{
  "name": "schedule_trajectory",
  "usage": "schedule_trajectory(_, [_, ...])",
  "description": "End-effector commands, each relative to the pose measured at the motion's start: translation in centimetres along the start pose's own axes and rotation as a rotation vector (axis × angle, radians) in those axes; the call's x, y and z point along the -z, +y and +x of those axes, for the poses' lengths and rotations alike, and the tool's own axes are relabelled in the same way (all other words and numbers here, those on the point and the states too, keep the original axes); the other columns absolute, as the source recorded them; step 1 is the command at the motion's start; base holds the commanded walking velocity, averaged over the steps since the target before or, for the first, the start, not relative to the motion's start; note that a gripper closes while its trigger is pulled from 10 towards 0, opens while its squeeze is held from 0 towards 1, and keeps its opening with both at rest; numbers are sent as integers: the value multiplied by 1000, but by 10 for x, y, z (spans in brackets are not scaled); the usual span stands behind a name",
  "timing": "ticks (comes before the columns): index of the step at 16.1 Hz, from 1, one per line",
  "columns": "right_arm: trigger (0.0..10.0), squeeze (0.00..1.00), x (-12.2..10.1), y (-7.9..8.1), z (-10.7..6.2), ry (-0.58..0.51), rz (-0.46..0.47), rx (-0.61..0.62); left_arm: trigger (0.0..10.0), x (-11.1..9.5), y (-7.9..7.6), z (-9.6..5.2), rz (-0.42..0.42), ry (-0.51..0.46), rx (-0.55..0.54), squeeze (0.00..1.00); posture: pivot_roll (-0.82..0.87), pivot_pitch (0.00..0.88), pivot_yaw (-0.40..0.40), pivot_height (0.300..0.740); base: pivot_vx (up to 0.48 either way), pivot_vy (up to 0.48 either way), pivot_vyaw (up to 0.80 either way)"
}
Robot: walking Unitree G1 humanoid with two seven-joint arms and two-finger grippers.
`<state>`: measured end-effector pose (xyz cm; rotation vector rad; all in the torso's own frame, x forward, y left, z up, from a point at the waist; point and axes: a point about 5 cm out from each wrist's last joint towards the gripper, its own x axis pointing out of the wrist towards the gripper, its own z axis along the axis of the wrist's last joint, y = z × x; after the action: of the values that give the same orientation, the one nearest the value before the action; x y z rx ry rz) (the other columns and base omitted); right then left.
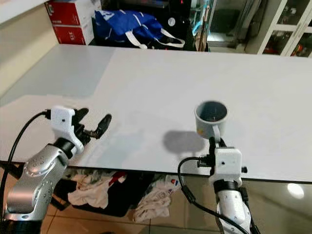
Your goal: Setting the table
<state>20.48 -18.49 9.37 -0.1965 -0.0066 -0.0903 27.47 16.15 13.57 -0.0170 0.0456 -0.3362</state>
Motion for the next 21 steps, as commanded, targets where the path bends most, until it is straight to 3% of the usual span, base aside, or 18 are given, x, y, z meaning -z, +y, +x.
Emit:
schedule_trajectory(1, [0,0,-8,-3,3,-34,-16,12,10000,-2,-5,3,4,-3,14,0,-51,0,28,740,0,-454,0])
schedule_trajectory(10, [0,0,-11,-1,7,-38,-6,17,10000,-4,-17,10,7,-19,64,0,-65,0,35,740,0,-449,0])
schedule_trajectory(13, [0,0,-23,-3,19,-98,13,13,10000,-6,-19,12,13,-34,66,0,-64,0,34,740,95,-235,0])
schedule_trajectory(14, [0,0,-24,-3,31,-91,11,-3,10000,-6,-20,13,3,-35,69,0,-67,0,34,740,0,0,0])
schedule_trajectory(17, [0,0,-25,-6,44,-81,44,3,10000,-8,-18,14,2,-41,63,0,-59,0,32,740,0,0,0])
schedule_trajectory(21, [0,0,-2,-20,58,11,103,74,10000,-9,-18,12,6,-41,66,0,-47,3,37,740,0,0,0])
